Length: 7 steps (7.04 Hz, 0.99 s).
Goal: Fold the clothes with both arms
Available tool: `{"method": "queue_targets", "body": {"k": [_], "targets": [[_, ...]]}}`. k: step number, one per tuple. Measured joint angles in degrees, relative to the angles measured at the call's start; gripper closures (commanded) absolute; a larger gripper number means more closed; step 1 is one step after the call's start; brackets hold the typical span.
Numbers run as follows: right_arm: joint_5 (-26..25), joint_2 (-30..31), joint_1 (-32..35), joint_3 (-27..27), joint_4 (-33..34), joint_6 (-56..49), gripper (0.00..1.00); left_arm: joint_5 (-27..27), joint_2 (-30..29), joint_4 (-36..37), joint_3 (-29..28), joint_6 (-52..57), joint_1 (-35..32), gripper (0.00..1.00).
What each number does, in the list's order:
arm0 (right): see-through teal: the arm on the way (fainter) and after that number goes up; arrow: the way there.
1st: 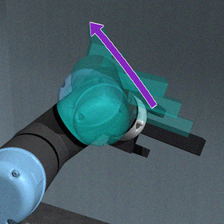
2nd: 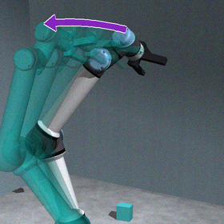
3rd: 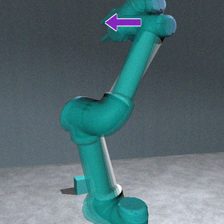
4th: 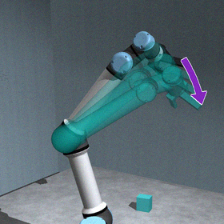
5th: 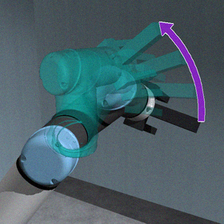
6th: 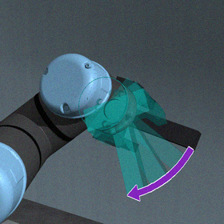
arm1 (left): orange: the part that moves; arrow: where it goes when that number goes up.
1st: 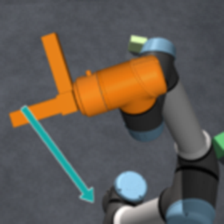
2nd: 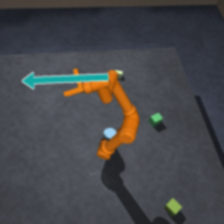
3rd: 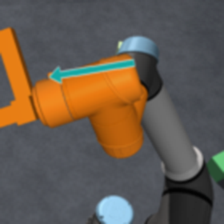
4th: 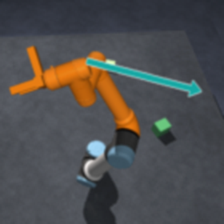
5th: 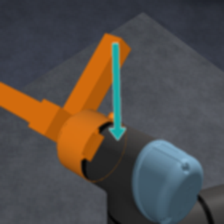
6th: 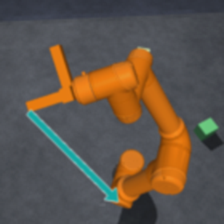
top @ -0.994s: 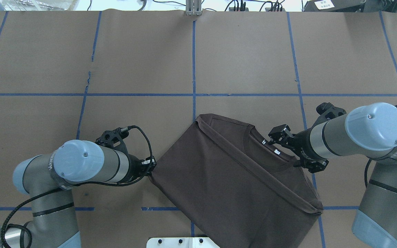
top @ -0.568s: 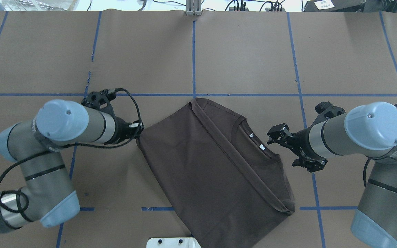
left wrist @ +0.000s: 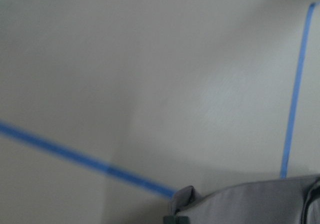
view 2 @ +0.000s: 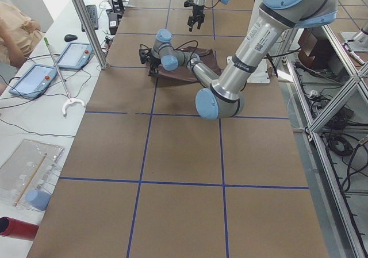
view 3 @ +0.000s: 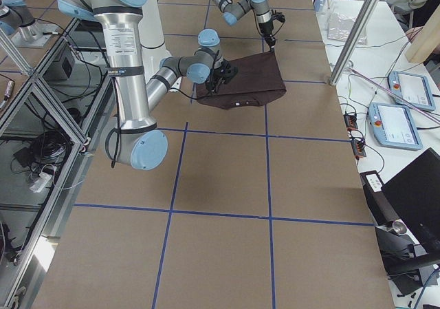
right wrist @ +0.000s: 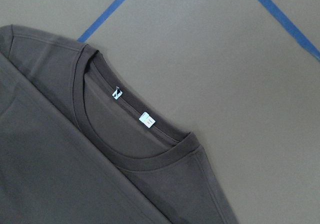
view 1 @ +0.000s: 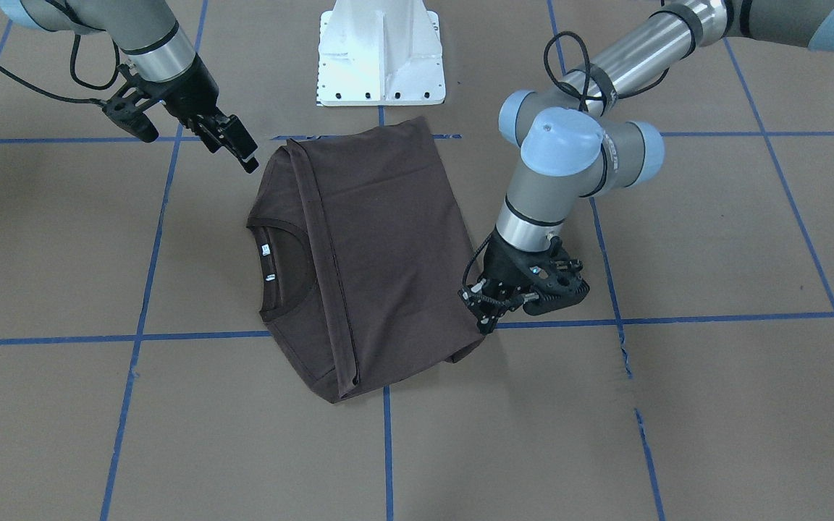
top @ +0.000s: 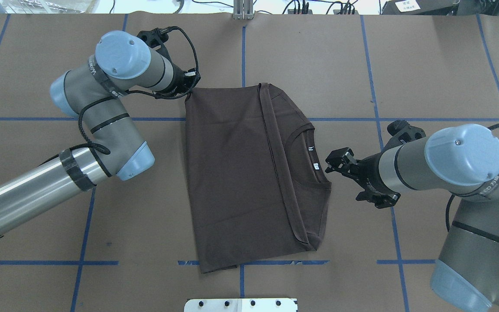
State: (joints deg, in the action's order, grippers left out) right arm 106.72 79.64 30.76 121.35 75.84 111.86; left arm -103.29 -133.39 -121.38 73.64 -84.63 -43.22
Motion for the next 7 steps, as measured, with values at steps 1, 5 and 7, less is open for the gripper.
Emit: {"method": "queue_targets", "body": {"k": [1, 5, 7], "targets": [[-0.21, -1.89, 0.0, -1.37, -0.05, 0.1, 0.0, -0.38, -3.63, -3.67, -7.18, 1.55, -1.52, 1.0], [-2.34, -6.51, -0.67, -5.69, 0.5, 0.29, 0.0, -5.39, -7.37, -11.98, -16.93, 5.92, -4.98, 0.55], [-3.13, -13.59, -1.99, -11.61, 3.05, -1.28, 0.0, -13.53, -2.63, -11.9, -7.71, 5.81, -6.27, 0.53]]}}
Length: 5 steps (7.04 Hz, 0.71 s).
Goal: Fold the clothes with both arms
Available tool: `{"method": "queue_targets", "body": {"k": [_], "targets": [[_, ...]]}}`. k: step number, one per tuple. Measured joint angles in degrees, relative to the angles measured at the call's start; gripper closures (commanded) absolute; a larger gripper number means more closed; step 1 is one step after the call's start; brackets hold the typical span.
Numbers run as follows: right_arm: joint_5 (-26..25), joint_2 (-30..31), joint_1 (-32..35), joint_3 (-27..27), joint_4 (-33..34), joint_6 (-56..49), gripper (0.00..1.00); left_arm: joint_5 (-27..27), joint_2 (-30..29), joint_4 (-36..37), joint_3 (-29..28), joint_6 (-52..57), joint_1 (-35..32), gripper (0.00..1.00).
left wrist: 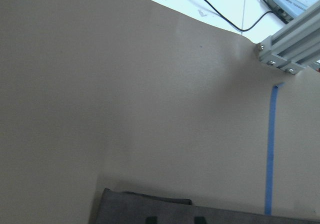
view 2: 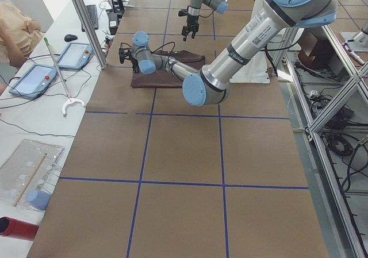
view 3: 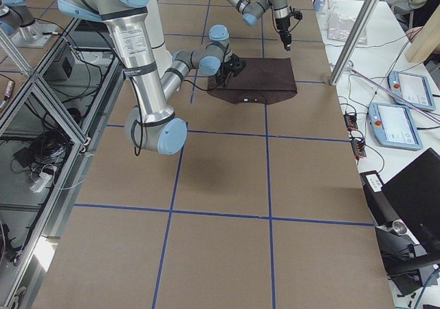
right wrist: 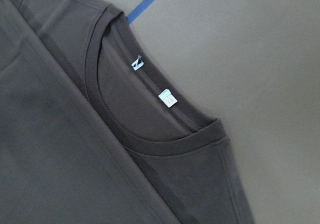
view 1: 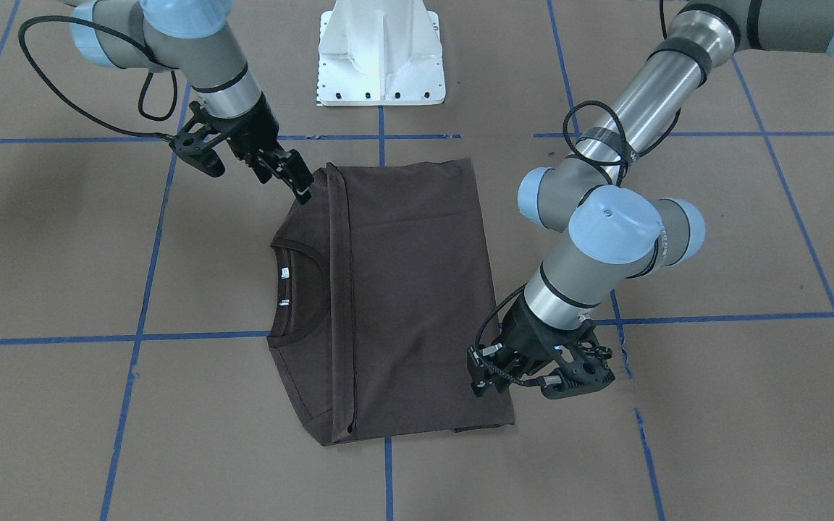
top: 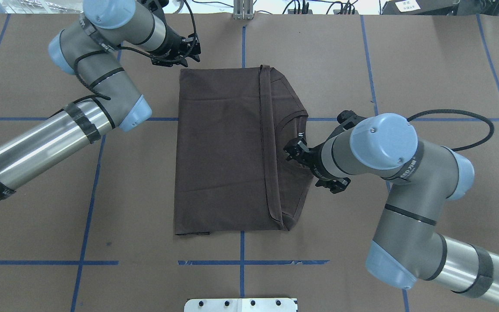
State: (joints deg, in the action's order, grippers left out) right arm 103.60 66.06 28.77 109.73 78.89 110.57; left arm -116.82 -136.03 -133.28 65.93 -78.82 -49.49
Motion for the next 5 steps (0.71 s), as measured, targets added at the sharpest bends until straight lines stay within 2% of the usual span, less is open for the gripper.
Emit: {"method": "queue_targets", "body": {"k": [1, 2, 3, 5], "targets": [[-0.5, -1.96, -1.57, -1.31, 0.78, -5.83, 0.0, -2.47, 5.05, 0.14, 7.16, -0.04, -0.23, 0.53], [-0.94, -2.72, -3.23, -1.95, 1.01, -13.17, 0.0, -3.41, 8.08, 0.16, 10.97, 0.01, -0.35, 0.53], [-2.32, -3.15, -5.22, -2.28, 1.09, -17.48, 0.0, -3.72, 9.3, 0.15, 12.36, 0.06, -0.42, 0.53], [-8.14, -3.69, -9.69, -3.03, 1.47, -19.77, 0.0, -3.78, 9.92, 0.18, 12.86, 0.0, -0.43, 0.53]]}}
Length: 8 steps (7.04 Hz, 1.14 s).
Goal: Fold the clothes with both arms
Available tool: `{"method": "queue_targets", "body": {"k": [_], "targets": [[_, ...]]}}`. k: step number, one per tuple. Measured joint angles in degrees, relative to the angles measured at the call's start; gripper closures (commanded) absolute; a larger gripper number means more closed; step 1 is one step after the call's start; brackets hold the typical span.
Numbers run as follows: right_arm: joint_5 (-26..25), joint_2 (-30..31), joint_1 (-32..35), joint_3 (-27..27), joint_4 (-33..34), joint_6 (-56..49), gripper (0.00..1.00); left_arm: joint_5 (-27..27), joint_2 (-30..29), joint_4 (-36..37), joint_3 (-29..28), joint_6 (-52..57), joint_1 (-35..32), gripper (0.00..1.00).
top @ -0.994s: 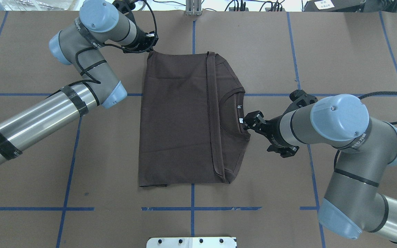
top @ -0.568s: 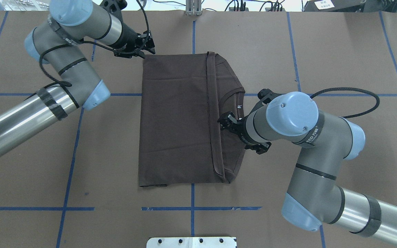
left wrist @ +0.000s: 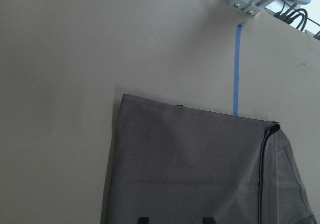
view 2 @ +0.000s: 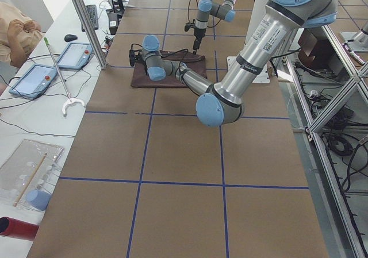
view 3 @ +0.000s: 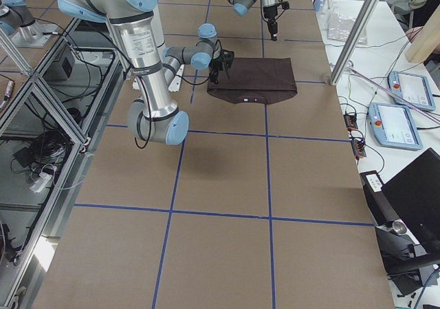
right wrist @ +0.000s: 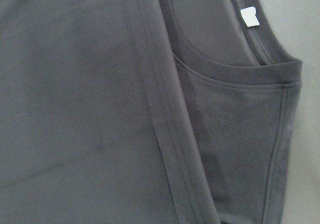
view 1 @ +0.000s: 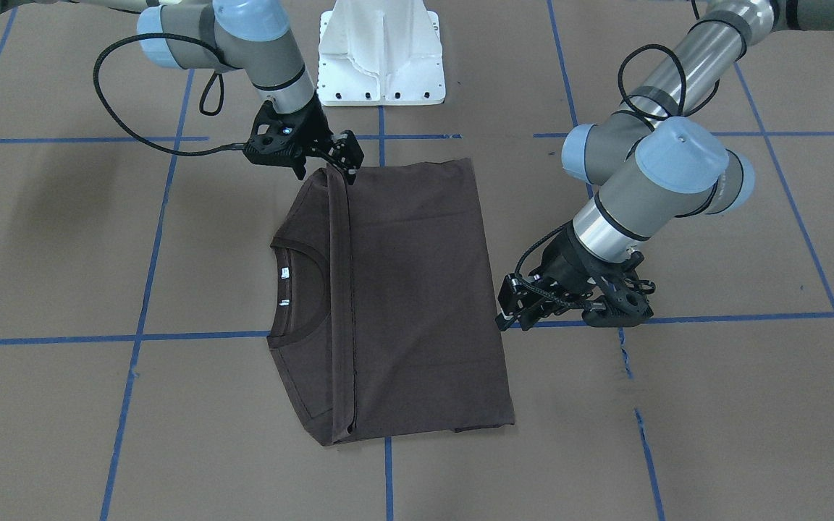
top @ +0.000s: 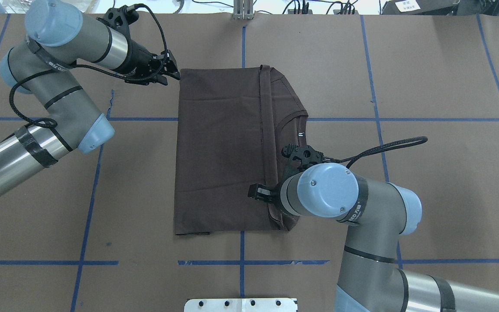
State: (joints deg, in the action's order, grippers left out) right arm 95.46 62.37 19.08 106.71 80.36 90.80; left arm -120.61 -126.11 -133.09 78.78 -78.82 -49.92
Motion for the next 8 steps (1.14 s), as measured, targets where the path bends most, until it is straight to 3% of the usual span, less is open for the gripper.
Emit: {"method": "queue_targets", "body": {"k": [2, 8], "targets": [[-2.16, -0.79, -1.57, -0.96, 1.62, -1.77, 0.0, 0.06, 0.09, 0.02, -0.17, 0.0, 0.0, 0.53], [-2.25, -4.51, -3.19, -4.29, 14.01, -17.03, 0.0, 0.02, 0.98, -0.12, -0.18, 0.02, -0.01, 0.53]]}}
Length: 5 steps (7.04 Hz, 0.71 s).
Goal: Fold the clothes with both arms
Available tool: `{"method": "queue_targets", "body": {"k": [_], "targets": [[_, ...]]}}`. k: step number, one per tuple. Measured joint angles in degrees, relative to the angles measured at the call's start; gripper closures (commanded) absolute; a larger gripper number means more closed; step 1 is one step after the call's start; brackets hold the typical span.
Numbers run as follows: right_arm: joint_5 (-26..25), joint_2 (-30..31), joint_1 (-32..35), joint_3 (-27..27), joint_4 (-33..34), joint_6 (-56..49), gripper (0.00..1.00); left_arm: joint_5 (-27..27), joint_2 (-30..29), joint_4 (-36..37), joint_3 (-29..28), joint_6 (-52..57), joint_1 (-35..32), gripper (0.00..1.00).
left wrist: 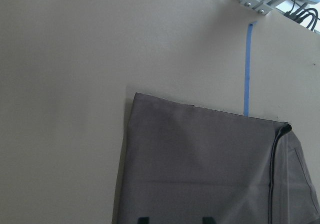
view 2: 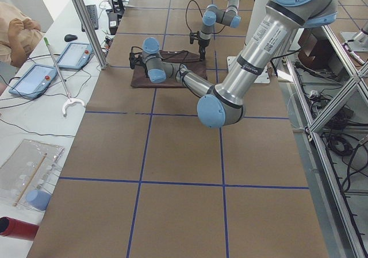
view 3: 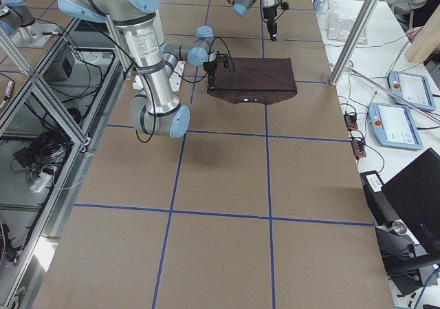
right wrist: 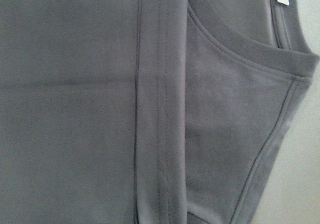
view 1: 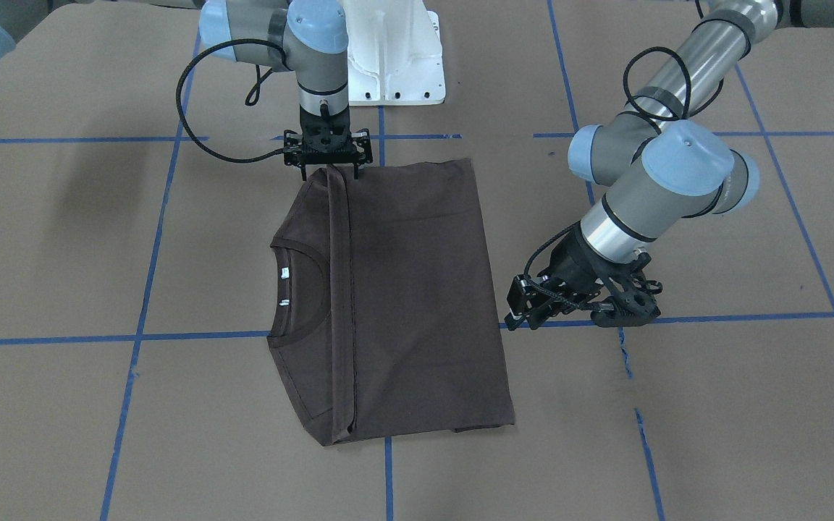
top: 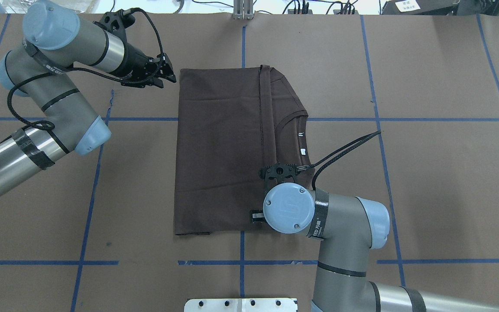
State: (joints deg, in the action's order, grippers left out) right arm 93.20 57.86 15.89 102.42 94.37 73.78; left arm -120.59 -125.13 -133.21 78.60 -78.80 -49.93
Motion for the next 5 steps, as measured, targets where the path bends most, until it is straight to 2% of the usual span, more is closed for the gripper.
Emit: {"method": "queue_targets", "body": {"k": [3, 5], "targets": [[0.4, 1.35, 0.17, 0.19, 1.56, -4.55, 0.0, -0.02, 0.3, -0.03, 0.32, -0.02, -0.07, 0.54], [1.0, 6.78, 2.08, 4.09, 1.98, -10.15, 0.0, -0.08, 0.38, 0.03, 0.86, -0.04, -0.24, 0.54]]}}
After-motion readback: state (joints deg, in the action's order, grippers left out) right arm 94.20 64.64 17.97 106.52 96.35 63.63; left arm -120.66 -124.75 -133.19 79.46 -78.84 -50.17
